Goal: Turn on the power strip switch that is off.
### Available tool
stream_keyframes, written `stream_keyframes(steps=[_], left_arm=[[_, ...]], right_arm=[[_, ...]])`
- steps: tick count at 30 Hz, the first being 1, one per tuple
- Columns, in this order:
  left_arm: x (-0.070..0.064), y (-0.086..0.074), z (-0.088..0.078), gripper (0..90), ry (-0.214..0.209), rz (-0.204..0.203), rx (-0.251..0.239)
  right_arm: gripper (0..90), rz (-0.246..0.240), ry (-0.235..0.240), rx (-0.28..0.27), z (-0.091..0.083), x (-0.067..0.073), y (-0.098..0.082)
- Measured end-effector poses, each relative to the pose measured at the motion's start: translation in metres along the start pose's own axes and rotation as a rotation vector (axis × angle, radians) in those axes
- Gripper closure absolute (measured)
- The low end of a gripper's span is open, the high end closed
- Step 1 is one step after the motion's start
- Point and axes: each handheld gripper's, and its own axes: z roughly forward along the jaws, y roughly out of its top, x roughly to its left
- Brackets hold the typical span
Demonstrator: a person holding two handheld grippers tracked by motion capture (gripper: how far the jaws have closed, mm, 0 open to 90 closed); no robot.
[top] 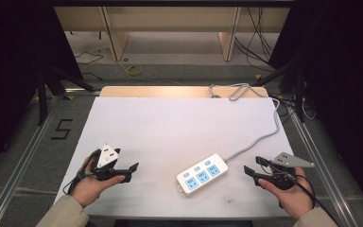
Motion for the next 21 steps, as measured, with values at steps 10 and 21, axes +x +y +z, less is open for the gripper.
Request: stream_keyframes(steps=[10, 21], left_arm=[[-0.0030, 0.0031, -0.0011, 23.7, 0.004, -0.010, -0.016], [0.0027, 0.0097, -0.0037, 85.7, -0.006, -0.064, 0.024]], right_arm=[[37.0, -0.002, 0.000, -0.001, 0.0004, 0.0009, 0.0005], [37.0, 0.000, -0.007, 0.001, 0.0014, -0.0004, 0.0005]])
